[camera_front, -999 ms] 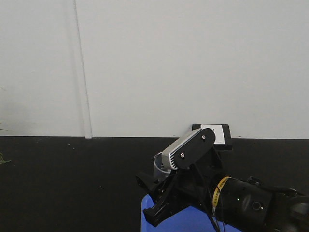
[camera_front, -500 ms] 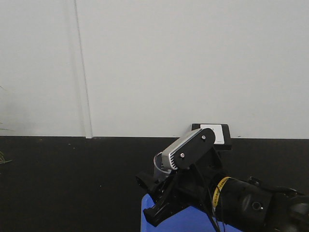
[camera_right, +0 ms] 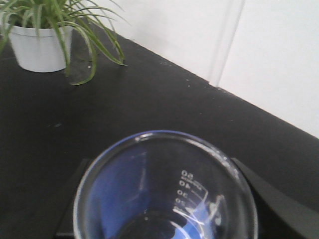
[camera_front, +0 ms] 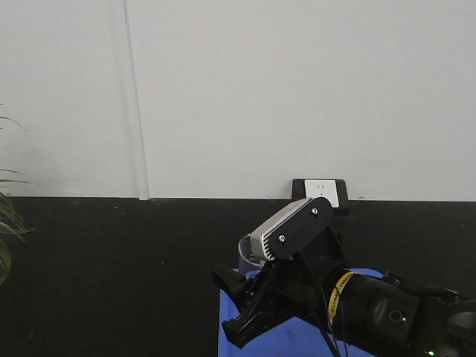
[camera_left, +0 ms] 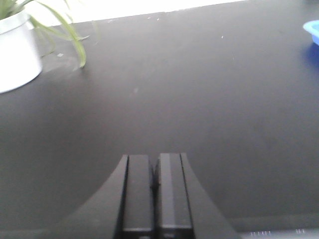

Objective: Move beaker to silver tray on left bench
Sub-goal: 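Close the right gripper on the beaker and lift it, then drive the base toward the bench with the silver tray, holding the beaker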

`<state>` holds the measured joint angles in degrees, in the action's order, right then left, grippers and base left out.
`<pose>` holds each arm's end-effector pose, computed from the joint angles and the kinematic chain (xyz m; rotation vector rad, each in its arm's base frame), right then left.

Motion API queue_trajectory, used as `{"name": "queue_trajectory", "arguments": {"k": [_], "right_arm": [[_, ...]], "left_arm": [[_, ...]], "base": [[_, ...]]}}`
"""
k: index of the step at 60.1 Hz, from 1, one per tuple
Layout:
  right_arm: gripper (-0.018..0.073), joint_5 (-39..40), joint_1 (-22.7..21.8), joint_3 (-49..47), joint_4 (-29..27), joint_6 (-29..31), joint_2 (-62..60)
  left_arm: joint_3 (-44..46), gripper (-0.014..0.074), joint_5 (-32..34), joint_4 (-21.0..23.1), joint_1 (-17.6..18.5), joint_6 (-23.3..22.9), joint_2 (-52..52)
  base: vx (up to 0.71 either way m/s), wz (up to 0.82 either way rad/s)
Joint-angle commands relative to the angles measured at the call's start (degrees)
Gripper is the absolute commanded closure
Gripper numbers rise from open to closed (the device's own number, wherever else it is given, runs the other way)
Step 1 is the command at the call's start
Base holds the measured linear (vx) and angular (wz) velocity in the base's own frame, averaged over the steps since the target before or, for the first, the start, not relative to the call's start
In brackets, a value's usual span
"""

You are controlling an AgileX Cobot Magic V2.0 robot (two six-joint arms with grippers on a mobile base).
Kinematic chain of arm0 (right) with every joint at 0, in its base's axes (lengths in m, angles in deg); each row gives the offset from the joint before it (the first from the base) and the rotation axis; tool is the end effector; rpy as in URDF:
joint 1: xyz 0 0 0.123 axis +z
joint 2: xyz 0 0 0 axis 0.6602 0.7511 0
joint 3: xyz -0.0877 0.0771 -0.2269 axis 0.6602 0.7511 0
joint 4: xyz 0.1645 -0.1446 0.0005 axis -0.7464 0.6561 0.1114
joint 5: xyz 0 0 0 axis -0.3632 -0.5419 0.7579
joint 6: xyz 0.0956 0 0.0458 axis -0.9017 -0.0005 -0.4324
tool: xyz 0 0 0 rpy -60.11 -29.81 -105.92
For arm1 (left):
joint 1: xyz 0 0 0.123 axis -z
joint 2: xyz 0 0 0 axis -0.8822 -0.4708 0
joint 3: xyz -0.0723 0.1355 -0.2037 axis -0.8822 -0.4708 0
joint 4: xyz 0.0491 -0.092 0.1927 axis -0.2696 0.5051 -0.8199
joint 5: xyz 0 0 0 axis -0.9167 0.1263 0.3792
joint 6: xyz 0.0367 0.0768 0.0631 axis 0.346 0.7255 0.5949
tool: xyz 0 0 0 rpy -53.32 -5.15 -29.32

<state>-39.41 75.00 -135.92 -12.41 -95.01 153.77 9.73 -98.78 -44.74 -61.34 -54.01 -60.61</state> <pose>0.2546 0.1856 0.2848 -0.7391 1.6924 0.4303 0.0638 0.0016 0.1666 0.0681 1.8658 0.0663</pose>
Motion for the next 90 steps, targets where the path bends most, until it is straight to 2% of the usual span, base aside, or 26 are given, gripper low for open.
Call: {"name": "queue_trajectory", "arguments": {"k": [1, 90], "right_arm": [[0.0571, 3.9, 0.0, -1.7, -0.1, 0.0, -2.3], [0.0571, 3.9, 0.0, -1.7, -0.1, 0.0, -2.3]], "left_arm": [[-1.1, 0.0595, 4.7, 0.2, 0.3, -0.1, 0.4], [-1.1, 0.0595, 4.7, 0.2, 0.3, -0.1, 0.4]], "base": [[-0.23, 0.06], [-0.34, -0.03]]}}
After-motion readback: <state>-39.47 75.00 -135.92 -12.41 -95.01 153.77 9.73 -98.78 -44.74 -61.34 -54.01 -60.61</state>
